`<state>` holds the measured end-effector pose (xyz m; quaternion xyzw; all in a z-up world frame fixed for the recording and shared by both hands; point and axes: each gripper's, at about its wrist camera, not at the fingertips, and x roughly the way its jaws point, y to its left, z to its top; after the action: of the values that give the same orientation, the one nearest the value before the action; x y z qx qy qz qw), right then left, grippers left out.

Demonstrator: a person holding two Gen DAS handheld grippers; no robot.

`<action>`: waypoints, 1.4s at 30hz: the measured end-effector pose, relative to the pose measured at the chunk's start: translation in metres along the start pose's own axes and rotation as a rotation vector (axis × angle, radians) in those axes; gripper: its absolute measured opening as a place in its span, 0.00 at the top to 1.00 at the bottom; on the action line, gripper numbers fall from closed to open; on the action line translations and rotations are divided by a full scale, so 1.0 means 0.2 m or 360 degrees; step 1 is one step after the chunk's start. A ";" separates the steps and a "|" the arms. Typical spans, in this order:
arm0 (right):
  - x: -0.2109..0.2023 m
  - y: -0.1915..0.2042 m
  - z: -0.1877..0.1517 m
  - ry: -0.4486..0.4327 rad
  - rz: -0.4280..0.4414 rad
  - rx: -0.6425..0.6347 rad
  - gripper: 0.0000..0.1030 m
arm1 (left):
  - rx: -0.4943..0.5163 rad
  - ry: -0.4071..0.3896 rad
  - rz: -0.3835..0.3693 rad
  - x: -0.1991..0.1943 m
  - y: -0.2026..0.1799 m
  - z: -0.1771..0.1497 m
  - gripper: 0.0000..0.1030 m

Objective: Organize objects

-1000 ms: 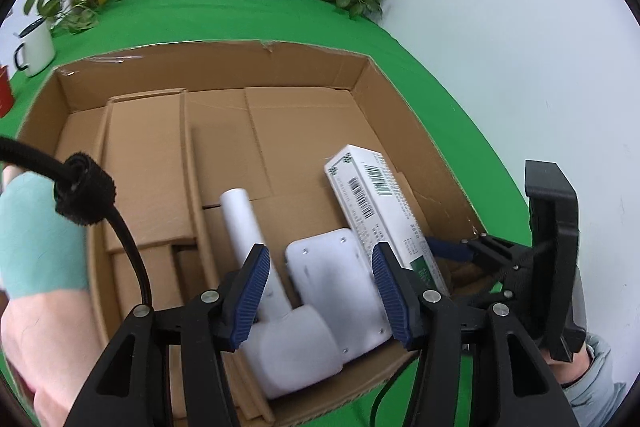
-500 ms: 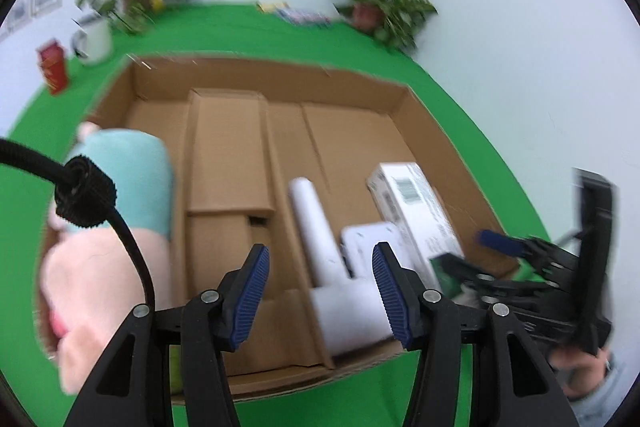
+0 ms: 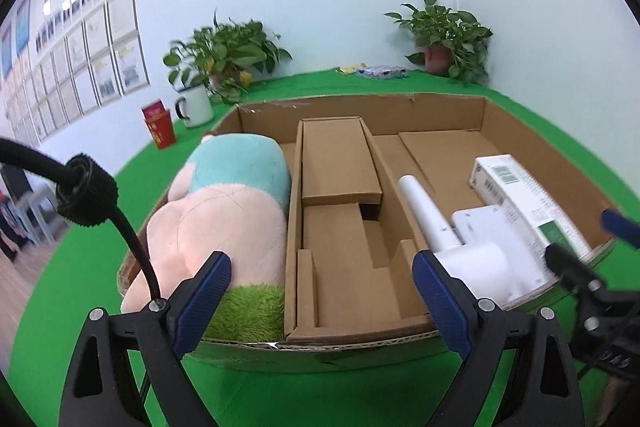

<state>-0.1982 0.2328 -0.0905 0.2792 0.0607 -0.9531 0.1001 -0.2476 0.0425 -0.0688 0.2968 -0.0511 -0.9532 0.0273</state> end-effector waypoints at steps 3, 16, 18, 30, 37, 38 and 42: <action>-0.03 0.00 -0.03 -0.0080 -0.0067 0.0014 0.01 | -0.0018 -0.0045 0.0039 0.00 -0.03 -0.04 0.03; -0.03 -0.01 -0.03 -0.0087 -0.0066 0.0023 0.01 | -0.0059 -0.0045 0.0075 0.00 -0.02 -0.07 0.00; -0.03 -0.01 -0.03 -0.0087 -0.0066 0.0023 0.01 | -0.0068 -0.0043 0.0074 0.00 -0.02 -0.07 0.00; -0.03 0.00 -0.03 -0.0088 -0.0057 0.0028 0.01 | -0.0101 -0.0033 0.0065 0.02 0.00 -0.06 0.00; -0.02 0.00 -0.02 -0.0088 -0.0056 0.0029 0.01 | -0.0107 -0.0032 0.0058 0.02 0.00 -0.06 0.00; -0.02 0.00 -0.02 -0.0087 -0.0055 0.0030 0.01 | -0.0109 -0.0032 0.0060 0.02 0.00 -0.06 0.00; -0.02 0.00 -0.03 -0.0088 -0.0055 0.0030 0.01 | -0.0114 -0.0030 0.0063 0.03 0.01 -0.06 0.00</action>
<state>-0.1915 0.2344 -0.0920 0.2527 0.0537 -0.9625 0.0827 -0.2444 0.0401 -0.0820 0.2855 -0.0232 -0.9565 0.0562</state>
